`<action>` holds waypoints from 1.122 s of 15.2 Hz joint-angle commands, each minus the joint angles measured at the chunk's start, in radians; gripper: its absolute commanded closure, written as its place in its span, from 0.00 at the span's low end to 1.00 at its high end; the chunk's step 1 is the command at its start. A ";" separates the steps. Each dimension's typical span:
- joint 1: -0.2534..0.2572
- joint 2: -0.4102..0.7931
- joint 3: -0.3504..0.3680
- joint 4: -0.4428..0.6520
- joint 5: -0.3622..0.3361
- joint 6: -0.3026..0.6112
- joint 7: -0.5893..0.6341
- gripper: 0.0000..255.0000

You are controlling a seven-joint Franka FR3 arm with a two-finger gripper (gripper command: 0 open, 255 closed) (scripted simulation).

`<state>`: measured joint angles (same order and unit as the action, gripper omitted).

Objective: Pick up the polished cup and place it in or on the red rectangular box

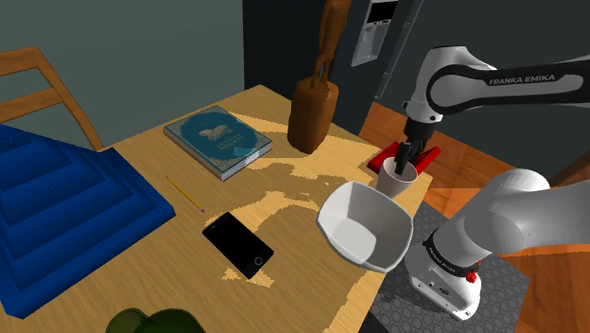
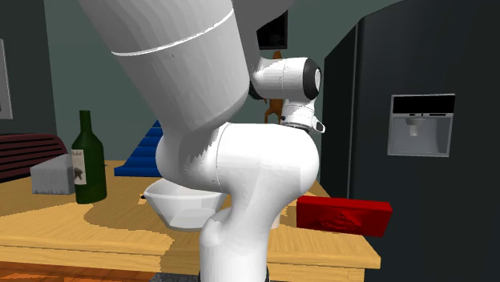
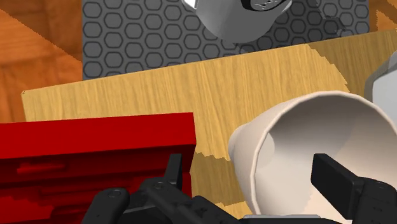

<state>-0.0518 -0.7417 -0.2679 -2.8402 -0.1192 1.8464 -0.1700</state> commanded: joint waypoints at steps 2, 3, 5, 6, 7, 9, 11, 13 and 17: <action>-0.001 0.003 -0.002 -0.010 -0.002 0.013 -0.001 0.00; -0.001 0.003 -0.002 -0.010 -0.002 0.013 -0.001 0.00; -0.001 0.003 -0.002 -0.010 -0.002 0.013 -0.001 0.00; -0.001 0.003 -0.002 -0.010 -0.002 0.013 -0.001 0.00; -0.001 0.003 -0.002 -0.010 -0.002 0.013 -0.001 0.00; -0.001 0.003 -0.002 -0.010 -0.002 0.013 -0.001 1.00; -0.001 0.002 -0.002 -0.010 -0.002 0.013 -0.001 1.00; -0.001 0.003 -0.002 -0.010 -0.002 0.013 -0.001 1.00; -0.001 0.003 -0.002 -0.010 -0.002 0.013 -0.001 1.00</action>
<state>-0.0530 -0.7391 -0.2702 -2.8496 -0.1213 1.8595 -0.1711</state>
